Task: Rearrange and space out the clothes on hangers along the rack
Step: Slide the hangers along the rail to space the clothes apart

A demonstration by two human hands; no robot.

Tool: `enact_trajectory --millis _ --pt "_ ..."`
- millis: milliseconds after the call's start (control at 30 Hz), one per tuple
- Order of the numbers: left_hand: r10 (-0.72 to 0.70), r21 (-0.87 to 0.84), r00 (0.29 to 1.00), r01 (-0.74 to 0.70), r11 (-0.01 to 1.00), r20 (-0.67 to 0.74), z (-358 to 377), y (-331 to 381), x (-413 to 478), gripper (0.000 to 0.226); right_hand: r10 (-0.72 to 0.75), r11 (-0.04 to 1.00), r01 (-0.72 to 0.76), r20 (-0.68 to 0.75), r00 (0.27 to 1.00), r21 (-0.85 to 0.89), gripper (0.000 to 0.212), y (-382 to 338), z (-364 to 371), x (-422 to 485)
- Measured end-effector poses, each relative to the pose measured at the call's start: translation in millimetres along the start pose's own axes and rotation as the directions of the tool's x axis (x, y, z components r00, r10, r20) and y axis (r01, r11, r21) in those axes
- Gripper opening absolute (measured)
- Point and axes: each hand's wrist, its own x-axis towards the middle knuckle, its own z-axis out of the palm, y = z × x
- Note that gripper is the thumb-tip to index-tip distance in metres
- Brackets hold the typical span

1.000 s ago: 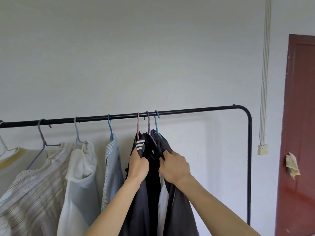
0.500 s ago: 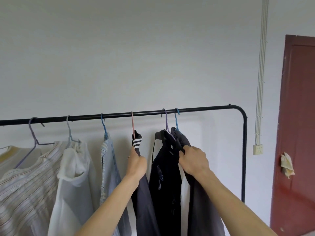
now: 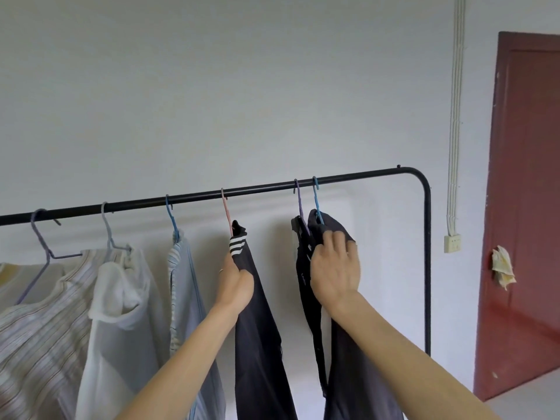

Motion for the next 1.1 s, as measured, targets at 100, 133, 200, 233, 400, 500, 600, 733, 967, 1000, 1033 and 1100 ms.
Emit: enact_trajectory --millis 100,133,200,233,400,500,600,733,967,1000,1033,1100 --pt "0.006 0.025 1.000 -0.006 1.000 0.003 1 1 0 0.070 -0.035 0.999 0.035 0.084 0.996 0.000 0.015 -21 -5 -3" --pt "0.010 0.024 1.000 -0.010 1.000 0.003 0 0 0 0.070 -0.021 1.000 0.022 0.129 0.991 -0.006 0.022 -26 -3 -3" --pt "0.000 0.022 1.000 0.000 1.000 0.003 0 -1 2 0.068 -0.028 1.000 0.028 0.184 0.982 -0.001 0.035 -27 -2 2" --pt "-0.010 0.024 1.000 0.010 1.000 0.002 -1 -2 3 0.066 0.006 0.998 -0.019 0.213 0.977 0.059 0.037 -25 -7 5" --pt "0.028 0.051 1.000 -0.028 0.998 0.008 -7 -4 5 0.071 0.075 0.780 -0.383 0.534 0.842 0.494 0.040 -15 -10 17" --pt "0.005 0.103 1.000 -0.003 0.995 -0.023 -13 -4 6 0.064 -0.011 0.505 -0.498 0.583 0.813 0.705 0.021 -10 5 11" --pt "-0.035 0.134 0.998 0.041 0.990 -0.052 -19 -3 7 0.050 0.013 0.320 -0.463 0.485 0.875 0.827 0.020 -8 17 7" --pt "-0.024 0.141 0.998 0.033 0.989 -0.063 -19 -1 13 0.057 -0.011 0.369 -0.315 0.343 0.939 0.874 0.014 -6 15 8" --pt "0.018 0.038 0.998 -0.016 0.999 -0.055 -6 1 6 0.066 -0.098 0.451 -0.238 0.313 0.945 0.860 0.012 -15 5 5" --pt "0.020 0.028 0.998 -0.018 0.999 -0.065 -5 0 6 0.065 -0.108 0.464 -0.228 0.311 0.944 0.856 0.009 -15 4 4" --pt "0.025 0.027 0.997 -0.023 0.999 -0.074 -4 -1 6 0.064 -0.114 0.477 -0.223 0.312 0.943 0.850 0.006 -14 2 3" --pt "0.043 0.030 0.997 -0.041 0.999 -0.071 -2 -3 6 0.066 -0.122 0.497 -0.210 0.308 0.944 0.842 0.004 -12 -2 2"
